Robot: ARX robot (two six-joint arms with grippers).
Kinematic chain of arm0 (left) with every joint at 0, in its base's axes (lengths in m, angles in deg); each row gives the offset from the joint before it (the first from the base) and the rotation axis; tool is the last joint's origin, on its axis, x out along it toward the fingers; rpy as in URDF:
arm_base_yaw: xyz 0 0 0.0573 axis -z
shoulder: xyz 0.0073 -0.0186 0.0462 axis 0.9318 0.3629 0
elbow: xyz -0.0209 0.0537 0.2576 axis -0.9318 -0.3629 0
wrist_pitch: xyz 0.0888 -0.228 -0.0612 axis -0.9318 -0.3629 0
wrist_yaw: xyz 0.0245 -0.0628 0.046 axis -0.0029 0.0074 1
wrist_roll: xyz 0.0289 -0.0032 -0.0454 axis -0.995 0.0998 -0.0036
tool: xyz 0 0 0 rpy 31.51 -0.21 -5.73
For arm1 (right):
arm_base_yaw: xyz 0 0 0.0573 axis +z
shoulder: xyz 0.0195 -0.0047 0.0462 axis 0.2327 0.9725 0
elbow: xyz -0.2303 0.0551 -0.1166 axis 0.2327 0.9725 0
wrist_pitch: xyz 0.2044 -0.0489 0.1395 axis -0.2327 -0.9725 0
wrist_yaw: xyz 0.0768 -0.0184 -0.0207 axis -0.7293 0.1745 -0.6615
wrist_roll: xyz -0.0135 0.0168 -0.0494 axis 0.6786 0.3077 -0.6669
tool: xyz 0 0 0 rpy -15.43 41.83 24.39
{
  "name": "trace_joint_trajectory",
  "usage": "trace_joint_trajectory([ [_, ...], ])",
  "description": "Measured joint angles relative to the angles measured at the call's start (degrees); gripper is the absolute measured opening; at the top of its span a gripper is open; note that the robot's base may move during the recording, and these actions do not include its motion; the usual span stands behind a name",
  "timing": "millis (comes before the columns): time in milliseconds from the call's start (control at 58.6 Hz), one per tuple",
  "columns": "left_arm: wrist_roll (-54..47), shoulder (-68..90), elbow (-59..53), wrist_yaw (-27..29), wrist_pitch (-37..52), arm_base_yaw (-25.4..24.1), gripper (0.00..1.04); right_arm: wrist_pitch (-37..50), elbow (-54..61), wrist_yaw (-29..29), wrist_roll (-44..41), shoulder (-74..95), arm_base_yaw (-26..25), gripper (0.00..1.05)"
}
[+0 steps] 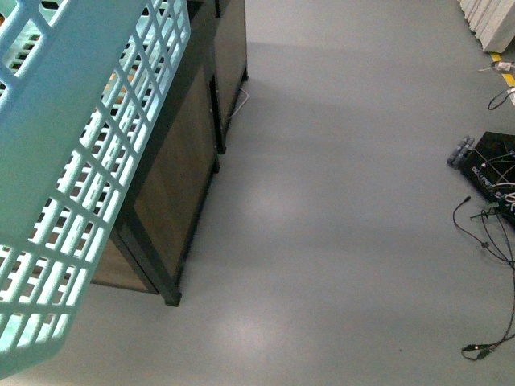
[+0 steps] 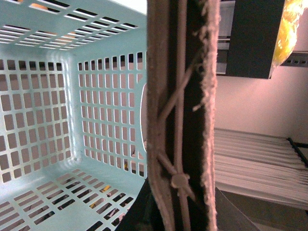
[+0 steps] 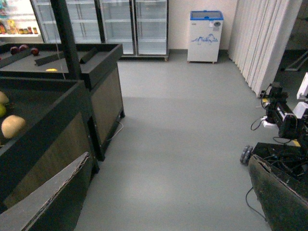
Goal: Pick lemon and mango into basket
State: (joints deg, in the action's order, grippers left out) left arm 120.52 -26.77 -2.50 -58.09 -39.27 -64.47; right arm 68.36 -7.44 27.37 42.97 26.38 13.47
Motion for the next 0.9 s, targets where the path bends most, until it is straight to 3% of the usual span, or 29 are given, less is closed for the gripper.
trace_joint_trajectory([
  [905, -0.24, 0.02, 0.00, 0.09, 0.00, -0.09, 0.06, -0.02, 0.00, -0.20, 0.02, 0.02, 0.00, 0.96],
])
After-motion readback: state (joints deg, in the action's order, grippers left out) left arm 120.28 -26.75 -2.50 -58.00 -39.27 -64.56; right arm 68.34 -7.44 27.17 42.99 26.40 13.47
